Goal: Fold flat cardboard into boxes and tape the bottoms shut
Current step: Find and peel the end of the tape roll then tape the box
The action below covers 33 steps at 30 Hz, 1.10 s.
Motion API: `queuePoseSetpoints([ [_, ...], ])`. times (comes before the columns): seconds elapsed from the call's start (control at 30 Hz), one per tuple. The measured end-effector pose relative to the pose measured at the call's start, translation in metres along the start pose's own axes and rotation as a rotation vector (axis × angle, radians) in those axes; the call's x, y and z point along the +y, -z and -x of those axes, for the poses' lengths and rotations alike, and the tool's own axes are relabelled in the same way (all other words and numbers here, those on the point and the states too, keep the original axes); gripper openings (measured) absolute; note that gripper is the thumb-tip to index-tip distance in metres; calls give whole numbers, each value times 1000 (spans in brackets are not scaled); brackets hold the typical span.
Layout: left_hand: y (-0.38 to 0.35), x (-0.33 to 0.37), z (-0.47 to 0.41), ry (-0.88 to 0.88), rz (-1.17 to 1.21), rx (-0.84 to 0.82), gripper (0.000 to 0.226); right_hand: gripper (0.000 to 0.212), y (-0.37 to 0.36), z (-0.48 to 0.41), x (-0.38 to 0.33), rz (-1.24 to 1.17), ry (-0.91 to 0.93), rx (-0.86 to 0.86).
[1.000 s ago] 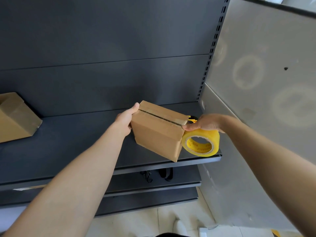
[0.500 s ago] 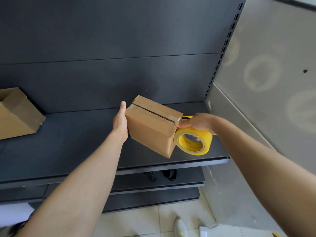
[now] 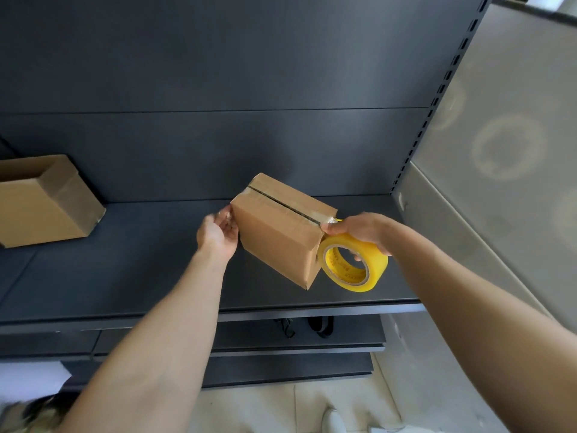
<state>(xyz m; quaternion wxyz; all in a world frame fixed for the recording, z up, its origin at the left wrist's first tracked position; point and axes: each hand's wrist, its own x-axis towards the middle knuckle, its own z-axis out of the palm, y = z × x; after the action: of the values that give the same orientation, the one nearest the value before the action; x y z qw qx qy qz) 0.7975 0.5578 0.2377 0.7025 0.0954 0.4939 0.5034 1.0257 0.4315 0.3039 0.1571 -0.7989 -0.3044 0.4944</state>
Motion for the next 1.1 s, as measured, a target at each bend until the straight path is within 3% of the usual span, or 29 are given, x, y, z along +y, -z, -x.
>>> queuePoseSetpoints([
  [0.07,-2,-1,1,-11,-95,24,16,52,-3,0,-2,-20,-4,14],
  [0.2,-3,-12,-6,-73,-259,131,30,48,-9,2,-8,-35,2,34],
  [0.4,2,-8,-13,38,-351,103,14,45,-11,6,-11,-41,-5,53],
  [0.6,11,0,-17,146,-290,125,12,45,-14,7,-14,-27,16,87],
  [0.77,22,-4,-19,229,23,142,4,47,-15,5,-17,-28,11,109],
  [0.83,30,-5,-22,234,31,152,12,44,-15,5,-17,-25,9,103],
  [1.1,44,-37,-28,15,-743,149,37,48,-24,4,-25,-73,-5,85],
])
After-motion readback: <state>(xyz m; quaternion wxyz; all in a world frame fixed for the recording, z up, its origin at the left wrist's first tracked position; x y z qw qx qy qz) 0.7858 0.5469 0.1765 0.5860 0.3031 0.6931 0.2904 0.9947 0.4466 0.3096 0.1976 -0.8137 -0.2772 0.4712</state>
